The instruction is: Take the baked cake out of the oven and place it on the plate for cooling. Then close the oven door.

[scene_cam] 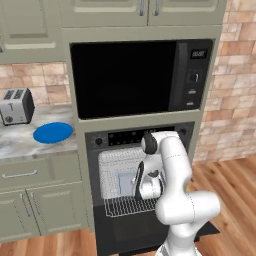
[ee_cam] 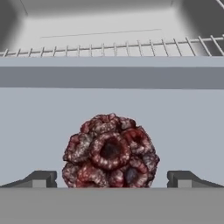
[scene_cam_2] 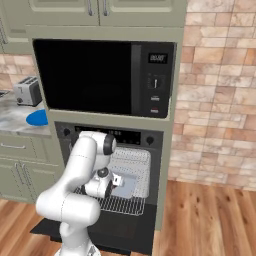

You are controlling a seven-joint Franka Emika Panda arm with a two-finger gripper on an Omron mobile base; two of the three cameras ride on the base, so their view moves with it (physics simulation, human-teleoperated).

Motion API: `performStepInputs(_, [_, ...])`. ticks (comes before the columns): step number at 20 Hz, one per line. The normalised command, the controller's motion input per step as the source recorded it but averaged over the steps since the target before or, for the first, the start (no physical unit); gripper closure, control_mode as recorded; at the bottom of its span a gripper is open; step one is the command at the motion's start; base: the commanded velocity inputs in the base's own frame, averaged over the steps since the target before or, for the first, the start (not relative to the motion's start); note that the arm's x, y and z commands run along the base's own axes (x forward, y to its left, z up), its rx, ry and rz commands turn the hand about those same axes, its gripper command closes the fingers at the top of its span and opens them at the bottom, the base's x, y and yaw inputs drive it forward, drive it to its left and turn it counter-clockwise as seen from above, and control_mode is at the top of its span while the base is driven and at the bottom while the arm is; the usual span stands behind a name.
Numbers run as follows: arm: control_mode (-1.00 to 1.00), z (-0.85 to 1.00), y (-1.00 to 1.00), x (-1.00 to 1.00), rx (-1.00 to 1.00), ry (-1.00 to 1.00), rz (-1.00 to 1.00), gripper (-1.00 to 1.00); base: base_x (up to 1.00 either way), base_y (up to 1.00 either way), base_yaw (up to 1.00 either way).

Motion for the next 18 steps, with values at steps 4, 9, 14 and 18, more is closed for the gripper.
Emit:
performStepInputs(4, [-1.00, -0.17, 0.04, 0.02, 0.00, 0.00, 0.00, -1.00, 0.00, 0.00, 0.00])
performStepInputs(9, [-1.00, -0.06, 0.06, 0.00, 0.00, 0.00, 0.00, -1.00, 0.00, 0.00, 0.00])
performStepInputs(14, [-1.00, 0.00, 0.02, 0.06, 0.00, 0.00, 0.00, -1.00, 0.00, 0.00, 0.00])
performStepInputs(18, [-1.00, 0.00, 0.00, 0.09, 0.00, 0.00, 0.00, -1.00, 0.00, 0.00, 0.00])
